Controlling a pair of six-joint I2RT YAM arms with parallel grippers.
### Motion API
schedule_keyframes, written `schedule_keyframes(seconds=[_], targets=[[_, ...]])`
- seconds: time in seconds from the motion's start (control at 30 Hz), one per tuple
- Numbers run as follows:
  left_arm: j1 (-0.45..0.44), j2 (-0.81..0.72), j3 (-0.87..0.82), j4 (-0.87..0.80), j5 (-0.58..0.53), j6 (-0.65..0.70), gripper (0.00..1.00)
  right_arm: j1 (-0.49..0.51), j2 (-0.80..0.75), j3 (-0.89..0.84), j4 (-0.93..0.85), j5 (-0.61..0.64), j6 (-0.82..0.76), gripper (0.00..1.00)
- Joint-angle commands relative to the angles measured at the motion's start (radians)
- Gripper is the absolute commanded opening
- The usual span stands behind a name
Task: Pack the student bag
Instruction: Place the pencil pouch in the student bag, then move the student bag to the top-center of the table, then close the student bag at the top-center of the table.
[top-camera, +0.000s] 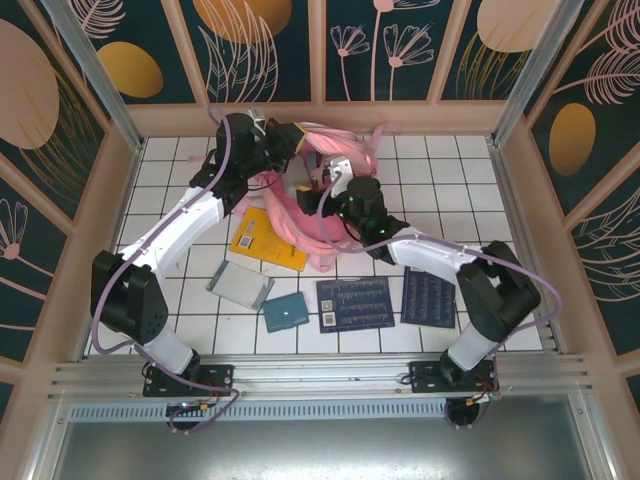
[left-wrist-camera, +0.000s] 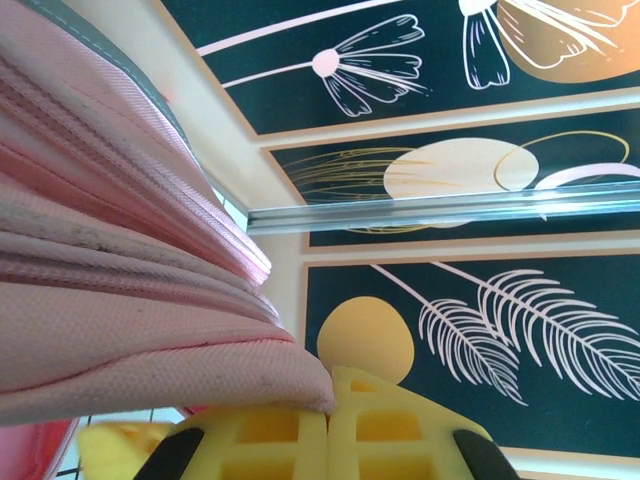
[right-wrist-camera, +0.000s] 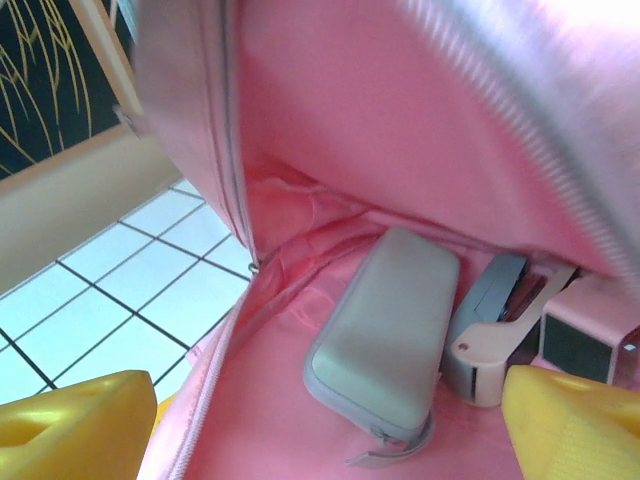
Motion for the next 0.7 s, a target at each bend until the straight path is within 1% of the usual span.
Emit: schedule_keyframes(seconds=[0.0, 0.1, 0.17, 0.27, 0.3, 0.43, 0.5, 0.57, 0.6, 0.67], targets=[[0.007, 0.003, 0.058, 0.076, 0.023, 0.030, 0.00, 0.002, -0.122, -0.059, 0.023, 0.017, -0.015, 0.89], [0.009, 0.005, 0.051, 0.081, 0.021, 0.028, 0.00, 0.002, -0.207, -0.097, -0.023, -0.017, 0.026, 0.88], [0.011, 0.009, 0.052, 0.087, 0.024, 0.026, 0.00, 0.003, -0.264, -0.102, -0.104, -0.060, 0.072, 0.85], [0.016, 0.018, 0.067, 0.078, 0.027, 0.029, 0.00, 0.019, -0.327, -0.125, -0.205, -0.211, 0.127, 0.72], [0.017, 0.023, 0.076, 0.076, 0.033, 0.030, 0.00, 0.040, -0.346, -0.137, -0.241, -0.250, 0.136, 0.66], [0.018, 0.039, 0.090, 0.078, 0.034, 0.045, 0.00, 0.116, -0.359, -0.178, -0.352, -0.334, 0.190, 0.47], [0.018, 0.056, 0.088, 0.088, 0.042, 0.037, 0.00, 0.158, -0.333, -0.184, -0.374, -0.331, 0.204, 0.43], [0.018, 0.072, 0.089, 0.108, 0.061, 0.017, 0.00, 0.191, -0.281, -0.169, -0.407, -0.270, 0.209, 0.39], [0.018, 0.104, 0.097, 0.115, 0.070, 0.015, 0.00, 0.197, -0.244, -0.155, -0.425, -0.242, 0.209, 0.38], [0.018, 0.146, 0.139, 0.107, 0.095, 0.053, 0.00, 0.196, -0.160, -0.110, -0.473, -0.174, 0.211, 0.33]])
